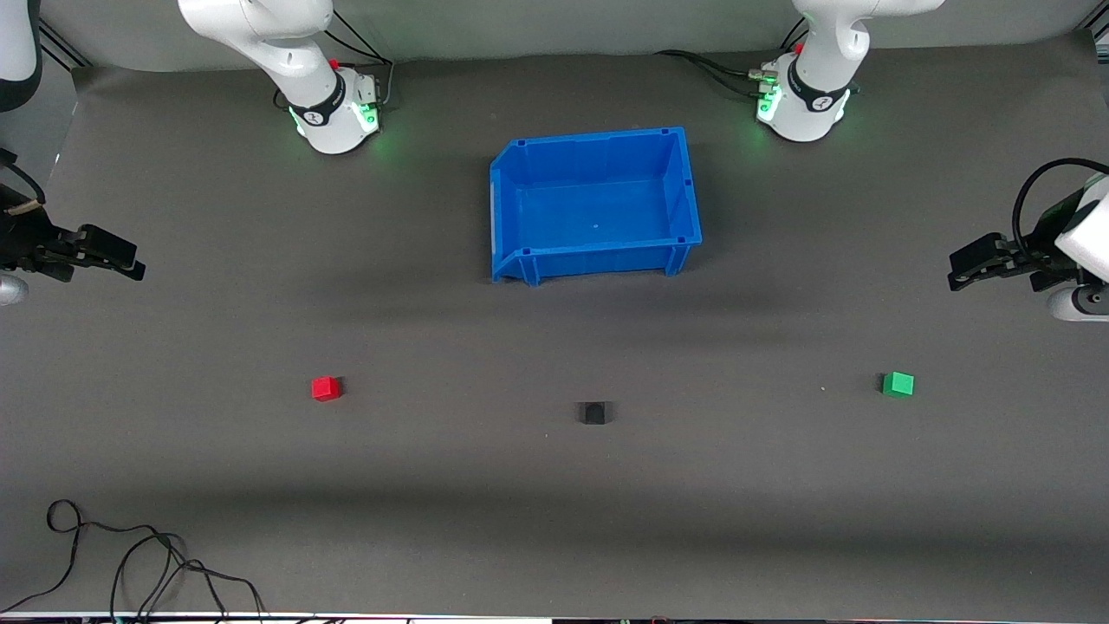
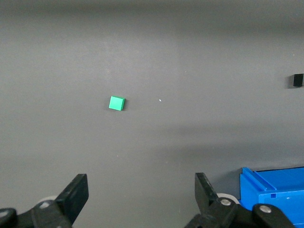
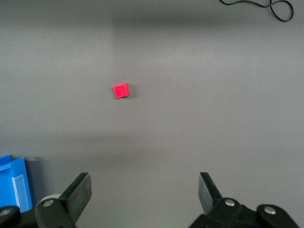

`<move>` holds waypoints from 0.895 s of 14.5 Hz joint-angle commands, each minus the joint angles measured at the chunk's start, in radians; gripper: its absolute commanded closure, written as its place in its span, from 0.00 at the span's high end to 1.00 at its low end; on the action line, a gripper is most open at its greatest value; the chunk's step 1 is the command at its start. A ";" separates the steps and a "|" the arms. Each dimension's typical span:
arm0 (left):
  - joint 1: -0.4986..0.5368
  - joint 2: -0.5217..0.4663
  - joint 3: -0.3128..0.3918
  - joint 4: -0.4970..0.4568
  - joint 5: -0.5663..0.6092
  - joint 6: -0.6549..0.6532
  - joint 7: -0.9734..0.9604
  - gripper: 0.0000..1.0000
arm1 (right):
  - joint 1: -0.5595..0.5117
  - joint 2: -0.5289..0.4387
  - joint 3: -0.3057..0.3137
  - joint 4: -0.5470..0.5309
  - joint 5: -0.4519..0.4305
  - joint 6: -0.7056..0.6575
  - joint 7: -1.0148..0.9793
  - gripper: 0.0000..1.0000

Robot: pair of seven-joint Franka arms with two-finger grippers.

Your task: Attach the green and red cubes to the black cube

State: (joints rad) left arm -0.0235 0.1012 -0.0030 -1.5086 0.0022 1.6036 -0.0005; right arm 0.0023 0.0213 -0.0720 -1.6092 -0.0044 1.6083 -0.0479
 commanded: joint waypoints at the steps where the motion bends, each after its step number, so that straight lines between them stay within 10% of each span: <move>1: -0.009 -0.001 0.006 0.010 0.007 -0.008 -0.010 1.00 | 0.004 0.009 -0.002 0.022 0.009 0.002 0.017 1.00; 13: 0.052 0.052 0.012 -0.011 0.041 -0.030 -0.355 1.00 | 0.004 0.017 -0.005 0.052 0.015 0.008 0.174 1.00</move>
State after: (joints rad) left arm -0.0037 0.1456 0.0105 -1.5114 0.0299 1.5988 -0.2350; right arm 0.0020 0.0217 -0.0730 -1.6048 -0.0043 1.6160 0.0033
